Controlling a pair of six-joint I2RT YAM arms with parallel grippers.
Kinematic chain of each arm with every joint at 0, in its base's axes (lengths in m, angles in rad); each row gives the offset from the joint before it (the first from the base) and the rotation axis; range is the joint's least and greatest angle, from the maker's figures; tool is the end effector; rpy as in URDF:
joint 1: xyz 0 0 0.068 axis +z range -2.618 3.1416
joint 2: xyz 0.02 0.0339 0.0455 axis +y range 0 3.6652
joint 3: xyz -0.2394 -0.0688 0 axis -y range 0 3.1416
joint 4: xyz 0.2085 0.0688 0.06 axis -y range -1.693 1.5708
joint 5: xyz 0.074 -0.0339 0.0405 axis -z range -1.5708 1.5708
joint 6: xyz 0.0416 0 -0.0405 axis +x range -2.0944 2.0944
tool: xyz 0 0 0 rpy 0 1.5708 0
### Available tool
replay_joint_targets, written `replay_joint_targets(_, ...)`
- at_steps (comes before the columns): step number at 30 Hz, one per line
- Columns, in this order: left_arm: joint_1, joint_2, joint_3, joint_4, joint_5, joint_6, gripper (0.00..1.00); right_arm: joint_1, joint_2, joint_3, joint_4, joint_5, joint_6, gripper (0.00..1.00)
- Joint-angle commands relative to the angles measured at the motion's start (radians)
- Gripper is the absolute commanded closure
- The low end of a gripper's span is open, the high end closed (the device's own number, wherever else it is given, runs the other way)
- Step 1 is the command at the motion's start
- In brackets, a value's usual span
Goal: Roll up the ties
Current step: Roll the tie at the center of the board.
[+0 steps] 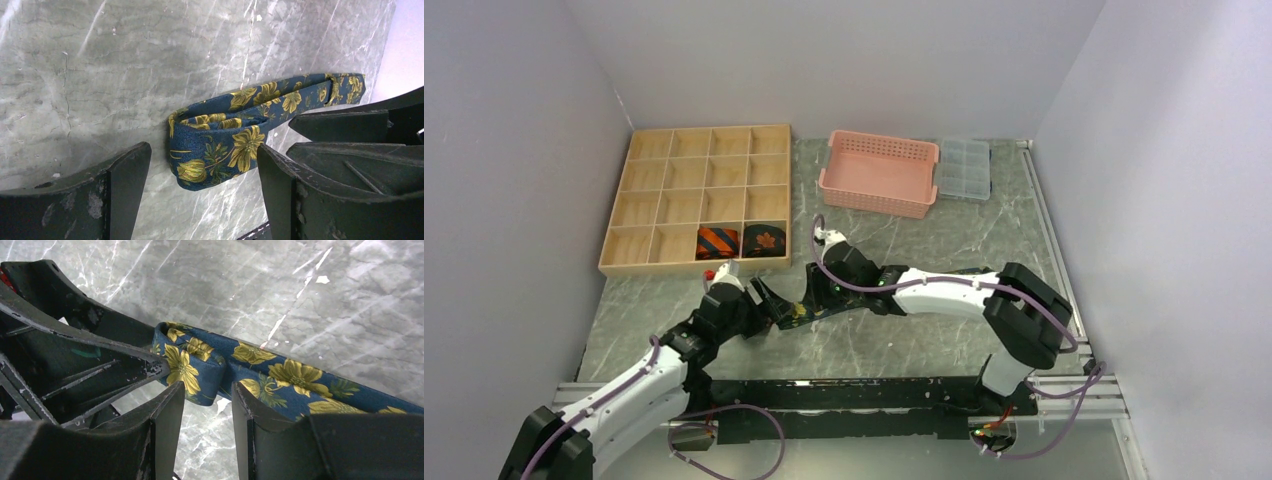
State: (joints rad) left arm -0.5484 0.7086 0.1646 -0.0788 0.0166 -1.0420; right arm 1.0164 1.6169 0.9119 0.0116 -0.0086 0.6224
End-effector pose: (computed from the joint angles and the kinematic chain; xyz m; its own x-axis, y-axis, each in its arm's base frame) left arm 0.1205 -0.0744 0.1453 -0.7111 -0.5772 -0.4014 -0.1610 0.6895 -0.7062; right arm 0.1669 0.2702 0.1893 -0.7711 -0.1379 -0.6217 -0.4974 0.7399 0.4528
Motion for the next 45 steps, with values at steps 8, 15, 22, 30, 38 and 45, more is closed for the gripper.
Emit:
replay_joint_targets(8, 0.01, -0.017, -0.011, 0.023, 0.053, 0.027, 0.21, -0.017, 0.117, 0.04, 0.063, -0.139, 0.063, 0.58)
replay_joint_targets(15, 0.012, -0.05, -0.028, 0.009, 0.06, 0.04, 0.22, -0.085, 0.152, -0.044, 0.225, -0.281, 0.145, 0.6)
replay_joint_targets(22, 0.012, -0.025, -0.041, 0.038, 0.074, 0.048, 0.23, -0.124, 0.21, -0.077, 0.335, -0.39, 0.205, 0.61)
replay_joint_targets(30, 0.013, 0.009, -0.041, 0.071, 0.085, 0.056, 0.25, -0.131, 0.272, -0.088, 0.448, -0.475, 0.267, 0.61)
replay_joint_targets(38, 0.014, -0.063, -0.034, -0.01, 0.067, 0.066, 0.29, -0.131, 0.332, -0.094, 0.533, -0.506, 0.331, 0.68)
replay_joint_targets(45, 0.016, -0.144, -0.029, -0.092, 0.054, 0.073, 0.34, -0.13, 0.382, -0.099, 0.583, -0.515, 0.372, 0.75)
